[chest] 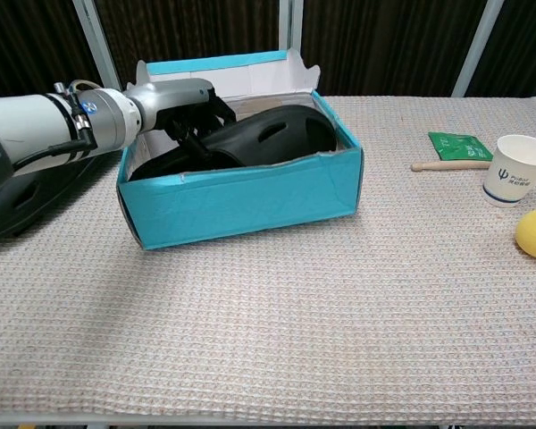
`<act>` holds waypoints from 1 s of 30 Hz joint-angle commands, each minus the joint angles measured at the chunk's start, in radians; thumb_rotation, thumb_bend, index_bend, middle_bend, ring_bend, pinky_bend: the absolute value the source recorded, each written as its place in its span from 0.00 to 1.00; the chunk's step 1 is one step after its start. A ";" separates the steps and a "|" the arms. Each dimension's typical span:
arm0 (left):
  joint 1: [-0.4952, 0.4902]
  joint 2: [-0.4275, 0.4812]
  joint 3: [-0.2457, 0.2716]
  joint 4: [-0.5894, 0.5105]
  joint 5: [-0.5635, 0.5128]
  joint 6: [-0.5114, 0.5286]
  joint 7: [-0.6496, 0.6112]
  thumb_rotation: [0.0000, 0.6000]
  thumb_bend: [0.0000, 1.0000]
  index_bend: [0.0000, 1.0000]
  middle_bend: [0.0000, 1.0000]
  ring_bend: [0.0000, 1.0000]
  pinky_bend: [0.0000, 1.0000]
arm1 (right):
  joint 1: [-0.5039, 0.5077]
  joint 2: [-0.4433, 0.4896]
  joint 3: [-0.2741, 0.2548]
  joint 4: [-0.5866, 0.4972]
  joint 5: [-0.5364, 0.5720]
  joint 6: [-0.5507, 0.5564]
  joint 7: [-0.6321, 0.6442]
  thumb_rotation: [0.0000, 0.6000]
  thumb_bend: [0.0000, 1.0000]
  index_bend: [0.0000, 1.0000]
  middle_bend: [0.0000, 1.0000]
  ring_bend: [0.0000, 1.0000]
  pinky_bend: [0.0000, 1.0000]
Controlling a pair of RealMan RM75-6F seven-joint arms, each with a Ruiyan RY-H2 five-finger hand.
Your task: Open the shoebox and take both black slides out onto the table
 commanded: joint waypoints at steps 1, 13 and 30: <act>0.040 0.004 -0.028 0.007 0.078 0.051 -0.086 1.00 0.42 0.66 0.71 0.62 0.67 | 0.002 -0.001 0.001 0.000 0.001 -0.002 -0.001 1.00 0.10 0.00 0.03 0.00 0.06; 0.061 -0.036 0.017 0.088 0.208 0.181 0.044 1.00 0.42 0.66 0.69 0.61 0.66 | 0.006 -0.006 0.001 -0.002 0.000 -0.007 -0.004 1.00 0.10 0.00 0.02 0.00 0.06; 0.080 -0.126 -0.116 0.059 -0.227 0.158 0.233 1.00 0.47 0.63 0.69 0.72 0.83 | -0.004 -0.002 -0.006 -0.011 -0.004 0.001 -0.011 1.00 0.10 0.00 0.03 0.00 0.06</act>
